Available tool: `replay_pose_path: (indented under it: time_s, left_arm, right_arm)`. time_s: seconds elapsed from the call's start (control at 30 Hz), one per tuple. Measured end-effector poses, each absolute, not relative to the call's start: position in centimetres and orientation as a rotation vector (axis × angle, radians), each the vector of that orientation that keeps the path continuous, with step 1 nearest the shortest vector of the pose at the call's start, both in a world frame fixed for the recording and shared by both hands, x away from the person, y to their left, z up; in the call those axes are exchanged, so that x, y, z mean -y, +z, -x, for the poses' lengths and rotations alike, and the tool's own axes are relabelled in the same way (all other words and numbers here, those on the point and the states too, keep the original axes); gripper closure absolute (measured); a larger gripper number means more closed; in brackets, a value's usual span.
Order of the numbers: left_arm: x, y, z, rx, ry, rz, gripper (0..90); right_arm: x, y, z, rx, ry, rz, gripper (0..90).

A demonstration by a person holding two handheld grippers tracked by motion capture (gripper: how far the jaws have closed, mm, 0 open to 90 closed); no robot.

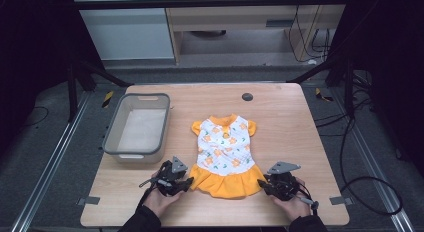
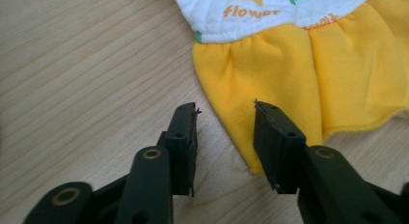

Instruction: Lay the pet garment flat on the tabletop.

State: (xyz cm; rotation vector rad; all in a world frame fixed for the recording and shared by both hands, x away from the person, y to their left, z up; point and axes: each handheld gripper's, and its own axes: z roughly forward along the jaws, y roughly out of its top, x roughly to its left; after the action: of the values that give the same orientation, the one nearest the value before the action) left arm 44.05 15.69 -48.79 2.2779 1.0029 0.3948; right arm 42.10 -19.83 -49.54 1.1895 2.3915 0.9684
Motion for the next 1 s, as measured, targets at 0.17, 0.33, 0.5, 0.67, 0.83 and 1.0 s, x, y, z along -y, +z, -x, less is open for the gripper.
replay_pose_path:
  time_s: [0.17, 0.33, 0.5, 0.67, 0.83, 1.0]
  left_arm:
    - [-15.3, -48.7, -43.8, -0.978, 0.369, -2.291, 82.5]
    - [-15.8, -48.3, -44.0, -0.993, 0.358, -2.284, 89.7]
    - [-15.9, -48.4, -43.9, -0.987, 0.344, -2.27, 89.6]
    - [-15.6, -48.0, -43.5, -0.965, 0.348, -2.227, 72.2]
    - [-14.6, -48.5, -43.1, -0.958, 0.362, -2.264, 66.0]
    - [-14.3, -48.9, -43.3, -0.996, 0.35, -2.272, 71.3]
  right_arm:
    - [19.9, -49.4, -42.2, -2.398, 0.981, -1.195, 85.7]
    - [20.6, -49.1, -42.4, -2.369, 0.978, -1.23, 86.3]
    - [21.6, -49.4, -42.7, -2.343, 0.99, -1.279, 85.7]
    - [21.1, -49.3, -42.4, -2.375, 0.976, -1.246, 85.6]
    - [20.8, -49.3, -42.1, -2.387, 0.979, -1.24, 85.6]
    - [20.8, -49.3, -42.1, -2.39, 0.975, -1.231, 85.7]
